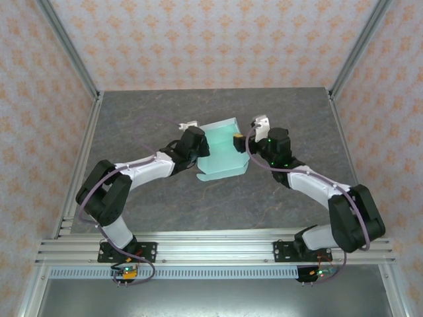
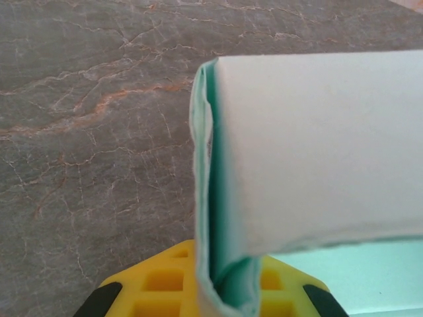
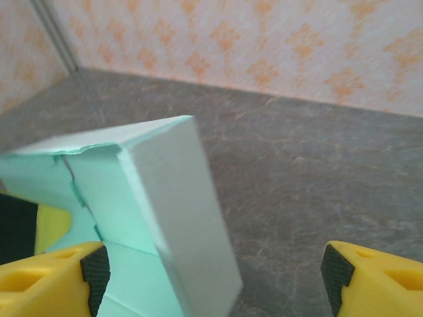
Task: Fold the paper box
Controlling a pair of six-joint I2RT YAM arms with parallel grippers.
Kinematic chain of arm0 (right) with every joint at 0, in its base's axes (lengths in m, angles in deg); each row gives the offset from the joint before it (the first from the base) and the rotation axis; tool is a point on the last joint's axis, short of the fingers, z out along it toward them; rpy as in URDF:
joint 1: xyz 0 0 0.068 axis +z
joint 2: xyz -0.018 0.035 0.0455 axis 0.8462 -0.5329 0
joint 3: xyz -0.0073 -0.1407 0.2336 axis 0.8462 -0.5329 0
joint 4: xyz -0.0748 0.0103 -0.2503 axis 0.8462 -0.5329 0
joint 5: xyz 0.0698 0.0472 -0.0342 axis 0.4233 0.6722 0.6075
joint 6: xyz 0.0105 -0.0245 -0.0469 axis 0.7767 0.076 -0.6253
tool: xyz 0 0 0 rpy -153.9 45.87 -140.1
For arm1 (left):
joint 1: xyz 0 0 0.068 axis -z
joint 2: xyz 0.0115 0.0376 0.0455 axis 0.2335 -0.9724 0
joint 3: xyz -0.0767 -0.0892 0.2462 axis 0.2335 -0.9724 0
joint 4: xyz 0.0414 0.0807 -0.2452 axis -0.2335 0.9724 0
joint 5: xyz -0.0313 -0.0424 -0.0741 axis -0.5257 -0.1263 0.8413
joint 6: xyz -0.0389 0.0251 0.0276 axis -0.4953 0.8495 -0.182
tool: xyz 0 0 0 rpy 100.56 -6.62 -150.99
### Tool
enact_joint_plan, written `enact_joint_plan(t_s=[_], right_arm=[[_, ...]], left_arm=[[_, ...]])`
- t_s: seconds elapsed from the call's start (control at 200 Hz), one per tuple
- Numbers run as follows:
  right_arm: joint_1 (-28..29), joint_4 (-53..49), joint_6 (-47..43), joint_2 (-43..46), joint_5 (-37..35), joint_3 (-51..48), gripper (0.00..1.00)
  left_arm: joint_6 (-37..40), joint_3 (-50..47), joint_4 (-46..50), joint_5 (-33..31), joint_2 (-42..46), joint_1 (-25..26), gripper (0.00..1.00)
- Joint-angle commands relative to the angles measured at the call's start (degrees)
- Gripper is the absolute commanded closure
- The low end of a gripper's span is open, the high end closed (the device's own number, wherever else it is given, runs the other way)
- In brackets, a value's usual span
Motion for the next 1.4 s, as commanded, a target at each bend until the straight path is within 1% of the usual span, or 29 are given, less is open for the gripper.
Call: enact_joint_plan(t_s=[0.0,0.075,0.09,0.14,0.19,0.24,0.305,0.37,0.41,0.466,0.561,0.646,0.811,0.921,0.966,1.021,1.116,1.156,1.316,1.397], right_arm=[[-0.54,0.79,10.12,6.49,-5.93,-0.22,0.15],[-0.61,-1.54,16.97,9.35,-8.21,-1.97,0.15],[-0.59,-2.15,18.40,11.00,-8.55,-2.20,0.15],[-0.54,-4.84,22.67,13.03,-8.18,-2.46,0.15],[-0.61,-9.13,27.07,14.44,-8.05,-2.00,0.15],[-0.53,-15.97,32.81,15.82,-8.02,-0.56,0.15],[-0.59,-23.28,38.13,16.58,-4.00,2.28,0.16],[0.19,-27.19,42.55,16.63,0.59,3.59,0.17],[1.48,-27.93,44.48,16.82,1.99,3.34,0.18],[4.14,-27.95,46.00,17.22,2.00,2.38,0.19],[7.42,-30.04,48.51,17.23,-0.92,1.80,0.18],[8.16,-28.95,51.17,16.19,-1.19,1.42,0.18],[10.25,-21.89,56.22,10.92,1.25,4.00,0.19],[11.43,-26.61,57.44,6.48,-2.31,8.17,0.23],[11.60,-28.15,58.13,5.10,-3.35,9.48,0.26],[11.94,-27.23,59.24,3.93,-3.64,9.76,0.32],[13.42,-24.60,60.66,2.03,-4.96,9.53,0.52],[13.63,-24.71,60.67,1.04,-5.08,10.01,0.58],[13.64,-26.15,59.77,0.33,-7.86,10.34,0.72],[13.67,-27.32,56.85,0.58,-9.65,10.26,0.84]], left_arm=[[-4.29,0.77,2.22,5.93,-1.47,-3.41,1.00],[-9.10,-0.16,1.32,7.23,-1.97,-3.84,1.00],[-9.91,-0.18,1.05,7.79,-2.28,-3.85,1.00],[-12.72,0.59,0.81,9.37,-3.65,-3.94,1.00],[-15.32,1.79,0.96,10.38,-5.28,-3.87,1.00],[-17.85,2.31,0.44,10.47,-6.51,-3.89,1.00],[-21.60,2.28,-0.47,9.43,-7.63,-3.95,1.00],[-25.19,2.60,-0.72,8.75,-8.67,-4.10,1.00],[-25.91,2.93,-1.45,8.55,-9.17,-4.12,1.00],[-27.29,3.24,-1.82,7.64,-9.59,-4.11,1.00],[-30.71,2.92,-2.57,5.99,-9.77,-4.13,1.00],[-31.75,3.10,-4.05,6.01,-9.77,-4.07,1.00],[-32.68,3.51,-3.46,4.97,-9.43,-3.64,1.00],[-32.94,2.03,-4.89,2.25,-8.10,-3.01,1.00],[-33.54,1.48,-4.76,1.12,-7.53,-2.81,1.00],[-34.30,0.94,-5.13,0.48,-7.00,-2.59,1.00],[-34.22,0.78,-5.53,-0.13,-6.45,-2.37,1.00],[-34.46,0.78,-5.27,-0.36,-6.35,-2.28,1.00],[-34.91,-0.20,-6.90,0.51,-5.29,-2.28,1.00],[-34.47,-1.26,-7.12,0.13,-3.67,-2.28,0.81]])
